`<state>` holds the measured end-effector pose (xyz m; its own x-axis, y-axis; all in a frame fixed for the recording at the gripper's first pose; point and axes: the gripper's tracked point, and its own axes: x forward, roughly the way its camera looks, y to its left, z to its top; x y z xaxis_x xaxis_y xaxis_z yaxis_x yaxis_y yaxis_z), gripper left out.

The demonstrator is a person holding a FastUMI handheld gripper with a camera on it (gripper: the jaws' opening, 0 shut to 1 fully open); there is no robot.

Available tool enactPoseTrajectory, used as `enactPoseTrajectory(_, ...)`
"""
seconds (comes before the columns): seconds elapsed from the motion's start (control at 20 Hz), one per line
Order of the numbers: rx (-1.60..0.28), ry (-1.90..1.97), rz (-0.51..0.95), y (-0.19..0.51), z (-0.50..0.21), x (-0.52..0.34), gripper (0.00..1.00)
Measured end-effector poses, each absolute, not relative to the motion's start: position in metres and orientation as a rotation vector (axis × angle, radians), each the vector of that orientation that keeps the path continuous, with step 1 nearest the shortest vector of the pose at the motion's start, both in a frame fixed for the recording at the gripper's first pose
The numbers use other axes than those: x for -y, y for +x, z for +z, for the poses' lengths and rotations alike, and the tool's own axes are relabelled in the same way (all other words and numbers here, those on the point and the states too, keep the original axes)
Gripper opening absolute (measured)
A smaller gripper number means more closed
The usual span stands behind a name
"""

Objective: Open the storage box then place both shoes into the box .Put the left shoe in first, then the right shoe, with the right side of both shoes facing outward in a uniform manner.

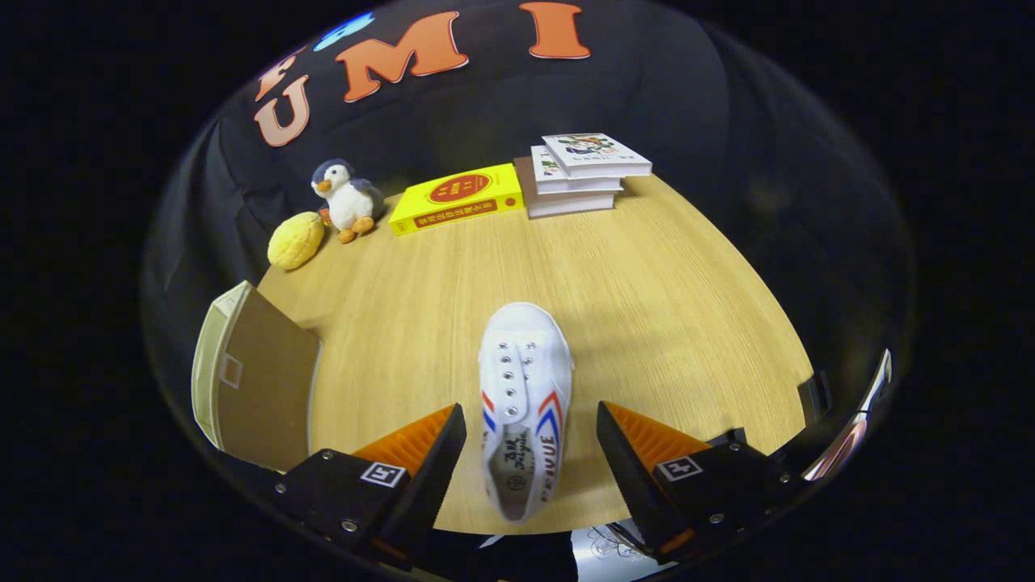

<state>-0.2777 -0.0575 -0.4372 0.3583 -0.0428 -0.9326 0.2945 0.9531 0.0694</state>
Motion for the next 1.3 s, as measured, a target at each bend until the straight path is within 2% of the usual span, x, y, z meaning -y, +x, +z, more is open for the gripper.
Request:
enactPoseTrajectory(0.4,-1.304,0.108,-0.146,-0.307,-0.475,0.063,0.86)
enactPoseTrajectory(0.7,-1.329,0.079,-0.089,-0.307,-0.486,0.054,0.73)
enactPoseTrajectory(0.8,-1.347,0.165,-0.091,-0.308,-0.487,0.048,0.60)
enactPoseTrajectory(0.95,-1.361,0.287,-0.124,-0.309,-0.488,0.043,0.29)
enactPoseTrajectory(1.1,-1.347,0.344,-0.196,-0.309,-0.487,0.051,0.16)
enactPoseTrajectory(1.15,-1.336,0.369,-0.221,-0.309,-0.487,0.051,0.07)
enactPoseTrajectory(1.3,-1.307,0.338,-0.204,-0.303,-0.476,0.043,0.04)
